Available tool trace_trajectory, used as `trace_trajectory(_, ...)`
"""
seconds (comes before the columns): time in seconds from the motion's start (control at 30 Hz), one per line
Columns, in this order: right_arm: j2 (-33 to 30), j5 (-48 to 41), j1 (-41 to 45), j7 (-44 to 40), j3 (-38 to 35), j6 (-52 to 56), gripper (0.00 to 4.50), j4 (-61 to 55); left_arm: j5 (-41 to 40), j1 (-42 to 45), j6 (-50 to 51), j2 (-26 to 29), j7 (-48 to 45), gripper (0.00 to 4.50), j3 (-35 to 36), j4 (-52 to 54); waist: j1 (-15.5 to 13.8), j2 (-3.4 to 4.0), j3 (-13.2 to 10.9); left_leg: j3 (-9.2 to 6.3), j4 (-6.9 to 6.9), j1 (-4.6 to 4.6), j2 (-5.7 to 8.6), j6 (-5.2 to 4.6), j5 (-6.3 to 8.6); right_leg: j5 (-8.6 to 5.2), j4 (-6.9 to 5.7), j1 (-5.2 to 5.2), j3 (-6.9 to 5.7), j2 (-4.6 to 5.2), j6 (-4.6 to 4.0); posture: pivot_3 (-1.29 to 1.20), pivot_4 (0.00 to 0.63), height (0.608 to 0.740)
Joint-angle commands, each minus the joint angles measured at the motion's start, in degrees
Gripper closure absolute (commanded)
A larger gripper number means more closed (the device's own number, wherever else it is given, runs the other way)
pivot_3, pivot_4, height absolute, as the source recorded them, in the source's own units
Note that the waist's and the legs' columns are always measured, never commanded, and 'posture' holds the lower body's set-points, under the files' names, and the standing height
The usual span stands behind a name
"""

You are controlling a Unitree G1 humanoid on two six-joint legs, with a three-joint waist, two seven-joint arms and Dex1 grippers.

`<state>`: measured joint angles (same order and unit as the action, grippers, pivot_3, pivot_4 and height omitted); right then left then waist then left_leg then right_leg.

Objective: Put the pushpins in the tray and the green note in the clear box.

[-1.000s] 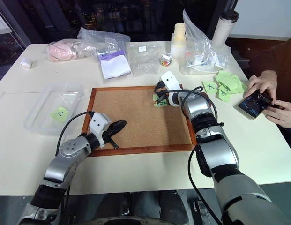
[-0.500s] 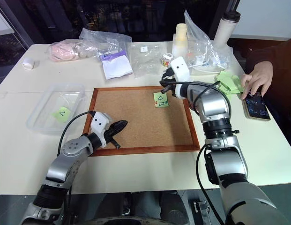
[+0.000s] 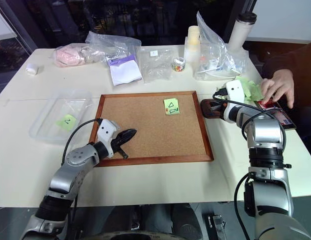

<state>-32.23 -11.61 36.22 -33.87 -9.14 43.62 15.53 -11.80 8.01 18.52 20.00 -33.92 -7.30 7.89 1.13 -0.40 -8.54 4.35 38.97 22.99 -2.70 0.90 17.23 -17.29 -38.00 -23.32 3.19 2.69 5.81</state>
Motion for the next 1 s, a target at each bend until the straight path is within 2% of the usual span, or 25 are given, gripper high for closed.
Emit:
trace_trajectory(0.03, -0.04, -0.63, 1.22, -0.17, -0.18, -1.94, 4.47, 1.52, 0.45, -1.62, 1.76, 0.2, -1.04, 4.5, -1.72, -2.14, -0.04, 0.0, 0.0, 0.01, 0.0, 0.0, 0.0, 0.0, 0.0, 0.0, 0.01, 0.0, 0.0, 0.0, 0.0, 0.0, 0.15, 0.74)
trace_trajectory(0.07, -0.05, -0.72, 1.24, -0.24, -0.16, -2.03, 4.47, 1.98, 0.46, -1.65, 1.75, 0.18, -0.97, 4.5, -1.71, -2.09, -0.05, 0.0, 0.0, 0.01, 0.0, 0.01, 0.0, -0.01, 0.01, 0.0, 0.01, 0.0, 0.0, 0.0, 0.0, 0.0, 0.15, 0.74)
trace_trajectory(0.17, -0.45, -0.47, 1.22, -0.32, 0.27, -2.9, 3.67, 3.22, 0.42, -1.98, 1.84, 0.14, -0.71, 4.5, -1.62, -1.62, -0.06, 0.0, 0.0, 0.01, 0.0, 0.01, 0.0, -0.02, 0.01, 0.0, 0.02, 0.0, 0.0, 0.0, 0.0, 0.0, 0.15, 0.74)
trace_trajectory(0.33, -0.97, -0.37, 1.86, 0.1, 0.17, -3.62, 1.58, 3.91, 0.39, -2.25, 1.89, 0.07, -0.48, 4.5, -1.5, -1.39, -0.06, 0.0, 0.0, 0.0, -0.01, 0.01, -0.01, -0.02, 0.01, 0.0, 0.02, 0.0, 0.0, 0.0, 0.0, 0.0, 0.15, 0.74)
trace_trajectory(0.4, -1.15, -0.65, 2.08, 0.08, 0.03, -3.44, 0.58, 3.23, 0.38, -2.33, 1.83, 0.05, -0.54, 4.5, -1.53, -1.37, 0.0, 0.0, 0.0, 0.0, -0.01, 0.0, -0.01, -0.02, 0.01, 0.0, 0.02, 0.0, 0.0, 0.0, 0.0, 0.0, 0.15, 0.74)
trace_trajectory(0.5, -1.08, -1.45, 2.06, -0.13, -0.09, -2.31, 0.58, 0.62, 0.37, -2.22, 1.85, 0.01, -0.58, 4.5, -1.57, -1.34, -0.02, 0.0, 0.0, 0.0, -0.02, 0.0, -0.01, -0.02, 0.01, 0.0, 0.02, -0.01, 0.0, 0.0, 0.0, 0.0, 0.15, 0.74)
trace_trajectory(0.67, 0.66, -5.72, 0.0, -2.67, 2.34, 3.73, 0.58, -11.79, 0.29, -1.77, 1.76, 0.12, -0.85, 4.5, -1.42, -1.63, -0.05, 0.0, 0.0, -0.05, -0.03, 0.0, -0.04, -0.03, 0.02, 0.0, 0.01, -0.02, 0.01, 0.0, 0.0, 0.0, 0.15, 0.74)
trace_trajectory(0.83, 4.92, -7.07, -2.54, -2.0, 7.57, 5.97, 0.58, -20.73, 0.3, -1.4, 1.69, 0.32, -1.21, 4.5, -1.37, -1.95, -0.04, 0.0, 0.0, -0.1, -0.04, 0.0, -0.05, -0.04, 0.02, 0.0, 0.01, -0.01, 0.0, -0.01, 0.0, 0.0, 0.15, 0.74)
trace_trajectory(0.93, 5.79, -6.04, -2.66, -0.83, 9.03, 5.21, 1.36, -19.82, 0.33, -1.29, 1.7, 0.32, -1.27, 4.5, -1.39, -2.01, -0.22, -0.01, 0.0, -0.1, -0.03, 0.04, -0.04, -0.04, 0.02, 0.0, 0.02, -0.02, 0.0, 0.03, 0.0, 0.0, 0.15, 0.74)
trace_trajectory(1.0, 6.04, -5.23, -2.34, -0.3, 10.15, 4.04, 2.26, -18.24, 0.33, -1.24, 1.66, 0.31, -1.27, 4.5, -1.36, -2.07, -0.21, -0.01, 0.0, -0.09, -0.03, 0.06, -0.03, -0.04, 0.02, -0.01, 0.05, -0.02, 0.0, 0.07, -0.01, 0.0, 0.15, 0.74)
